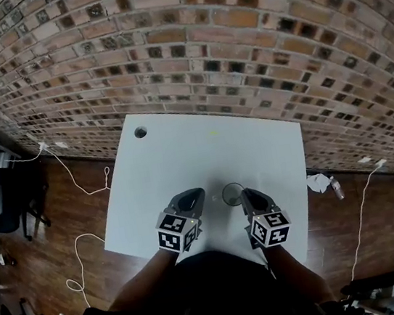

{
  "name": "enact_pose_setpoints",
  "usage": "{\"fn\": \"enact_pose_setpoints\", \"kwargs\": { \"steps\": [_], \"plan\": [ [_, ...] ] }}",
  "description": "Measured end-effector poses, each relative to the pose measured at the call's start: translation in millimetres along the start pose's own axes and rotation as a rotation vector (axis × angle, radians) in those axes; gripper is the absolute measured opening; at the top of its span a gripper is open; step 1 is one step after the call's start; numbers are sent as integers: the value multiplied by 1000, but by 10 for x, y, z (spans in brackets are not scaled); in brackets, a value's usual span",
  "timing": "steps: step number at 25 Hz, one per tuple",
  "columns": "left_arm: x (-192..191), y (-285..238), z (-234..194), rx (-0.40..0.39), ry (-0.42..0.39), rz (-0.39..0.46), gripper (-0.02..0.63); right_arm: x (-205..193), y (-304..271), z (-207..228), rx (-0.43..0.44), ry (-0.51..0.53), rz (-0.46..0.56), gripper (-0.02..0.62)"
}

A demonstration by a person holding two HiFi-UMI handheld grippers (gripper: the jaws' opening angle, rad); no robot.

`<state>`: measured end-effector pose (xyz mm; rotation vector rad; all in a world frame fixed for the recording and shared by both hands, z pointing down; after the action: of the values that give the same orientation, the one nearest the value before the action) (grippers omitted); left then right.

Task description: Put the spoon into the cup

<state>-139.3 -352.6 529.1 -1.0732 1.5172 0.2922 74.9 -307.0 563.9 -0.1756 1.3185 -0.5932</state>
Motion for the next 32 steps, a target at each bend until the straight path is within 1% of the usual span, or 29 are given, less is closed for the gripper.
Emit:
{"fn": "enact_pose_setpoints", "kwargs": {
  "steps": [6,10,14,16,17,19,23,28,32],
  "plan": [
    [-34,49,-43,25,-6,3,-6,-112,-13,22,-4,16,-27,49],
    [-54,70,-19,19,6,-5,-6,-121,-5,44,-18,20,-36,49],
    [-76,78,-13,21,11,-7,-6,-123,-10,35,-29,51,-56,54],
    [-72,86,-14,21,7,-3,-6,-113,-6,35,-19,49,-57,127],
    [-66,91,-15,23,2,1,-6,-100,3,40,-16,43,-53,133],
    [-53,108,-11,25,-3,8,-6,-55,39,57,-24,34,-37,140],
    [-28,172,0,35,3,24,-6,74,191,155,-65,17,9,150],
    [-9,283,0,61,16,39,-6,287,445,331,-84,-35,98,149],
    [5,344,85,63,23,47,-6,458,654,451,-90,-54,167,137]
  ]
}}
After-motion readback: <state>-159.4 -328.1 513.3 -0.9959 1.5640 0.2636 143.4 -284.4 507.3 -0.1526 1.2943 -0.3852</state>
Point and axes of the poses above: the fingertips, and each gripper's own axes: y backward along the fingers, z to its right, x out of its top, the point moved 8 cm from there along y, backward along the fingers, and after that the axes turned 3 degrees about -x, right-handed, at the moved point
